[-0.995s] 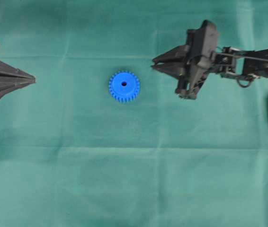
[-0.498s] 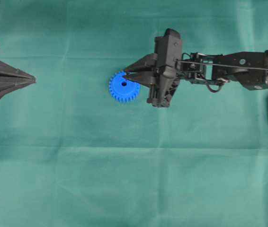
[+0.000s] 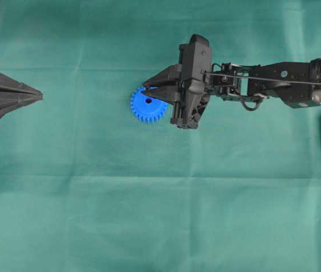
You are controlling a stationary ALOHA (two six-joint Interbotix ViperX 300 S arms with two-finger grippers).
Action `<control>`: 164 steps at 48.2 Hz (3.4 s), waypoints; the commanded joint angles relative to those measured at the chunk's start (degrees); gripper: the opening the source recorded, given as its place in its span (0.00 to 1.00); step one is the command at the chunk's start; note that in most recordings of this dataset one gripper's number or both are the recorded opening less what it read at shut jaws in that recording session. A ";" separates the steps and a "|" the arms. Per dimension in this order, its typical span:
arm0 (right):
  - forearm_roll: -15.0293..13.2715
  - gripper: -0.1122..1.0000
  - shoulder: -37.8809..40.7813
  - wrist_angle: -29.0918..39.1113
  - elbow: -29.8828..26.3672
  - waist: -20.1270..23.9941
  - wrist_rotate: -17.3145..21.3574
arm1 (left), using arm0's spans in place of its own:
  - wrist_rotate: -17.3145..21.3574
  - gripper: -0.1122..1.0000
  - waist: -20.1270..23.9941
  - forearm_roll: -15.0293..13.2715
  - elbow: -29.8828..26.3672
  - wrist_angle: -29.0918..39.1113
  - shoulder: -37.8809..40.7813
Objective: Insert the shaft placed at a random location into the center hole of the medium gear at another random location.
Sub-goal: 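Lift the shaft and carry it left over the blue gear, then align the shaft over the gear's center hole and lower it in, then open the right gripper and raise it away from the gear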
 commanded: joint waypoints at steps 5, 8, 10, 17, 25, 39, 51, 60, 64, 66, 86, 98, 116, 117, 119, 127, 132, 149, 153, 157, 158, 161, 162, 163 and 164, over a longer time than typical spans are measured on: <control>0.09 0.22 -0.09 -0.26 -1.05 0.26 -0.18 | -0.09 0.10 0.00 0.09 -1.14 -0.26 0.35; 0.18 0.22 0.26 -0.35 -1.23 0.44 -0.09 | -0.09 0.10 0.00 0.18 -1.14 -0.26 0.44; 0.18 0.22 0.53 -0.44 -1.32 0.62 -0.09 | -0.09 0.10 0.00 0.09 -1.23 -0.26 0.35; 0.35 0.22 1.41 -0.62 -1.41 0.79 0.09 | -0.09 0.10 0.00 0.09 -1.14 -0.26 0.35; 0.62 0.22 2.37 -1.41 -1.32 0.79 0.09 | -0.09 0.10 -0.09 0.18 -1.14 -0.26 0.44; 0.70 0.22 4.13 -2.72 -1.41 0.79 0.09 | -0.09 0.10 0.00 0.09 -1.14 -0.26 0.44; 1.05 0.22 5.54 -2.90 -1.41 0.88 0.18 | -0.09 0.10 0.00 0.09 -1.23 -0.26 0.44; 1.49 0.22 6.86 -3.16 -1.58 0.79 0.26 | -0.09 0.10 0.00 0.18 -1.23 -0.26 0.53; 1.49 0.22 7.12 -3.25 -1.67 0.79 0.18 | -0.09 0.10 -0.09 0.18 -1.14 -0.26 0.53; 1.49 0.22 7.21 -3.25 -1.58 0.79 0.18 | -0.09 0.10 -0.09 0.09 -1.14 -0.26 0.53; 1.49 0.22 7.38 -2.46 -1.67 0.79 0.18 | -0.09 0.10 0.00 0.09 -1.14 -0.18 0.53; 1.49 0.22 7.38 -1.67 -1.67 0.79 0.18 | -0.09 0.10 0.00 0.18 -1.14 -0.18 0.53; 1.49 0.54 7.38 -1.85 -1.67 0.88 0.26 | -0.09 0.10 -0.09 0.18 -1.14 0.09 0.53; 1.49 0.60 7.38 -1.85 -1.76 0.88 0.26 | -0.09 0.10 0.00 0.09 -1.14 0.18 0.53; 1.49 0.71 7.38 -1.85 -1.85 0.88 0.26 | -0.09 0.10 0.00 0.18 -1.14 0.26 0.53; 1.49 0.87 7.38 -1.67 -2.11 1.14 0.18 | -0.18 0.10 0.00 0.18 -1.23 0.26 0.53; 1.49 0.83 7.21 -1.58 -2.20 1.23 0.18 | -0.18 0.10 0.00 0.18 -1.14 0.26 0.53; 1.49 0.83 0.97 1.76 -1.76 1.23 -0.09 | -0.18 0.10 0.00 0.18 -1.23 0.26 0.44; 1.32 0.83 -1.67 3.78 -1.76 1.23 -0.18 | -0.09 0.10 0.00 0.09 -1.23 0.26 0.44; 1.32 0.83 -4.04 5.36 -1.85 1.23 -0.26 | -0.09 0.10 0.00 0.18 -1.23 0.26 0.35; 1.32 0.83 -4.75 5.71 -1.85 1.23 -0.26 | -0.18 0.10 -0.09 0.09 -1.23 0.26 0.35; 1.23 0.83 -6.50 6.68 -1.76 1.23 -0.35 | -0.18 0.10 0.00 0.18 -1.23 0.26 0.26; 1.14 0.83 -7.03 6.94 -1.76 1.23 -0.35 | -0.18 0.10 -0.09 0.09 -1.23 0.26 0.26; 1.14 0.82 -7.47 7.12 -1.76 1.23 -0.35 | -0.18 0.10 0.00 0.09 -1.23 0.35 0.26; 1.14 0.83 -8.00 7.29 -1.67 1.23 -0.35 | -0.18 0.10 0.00 0.18 -1.23 0.26 0.26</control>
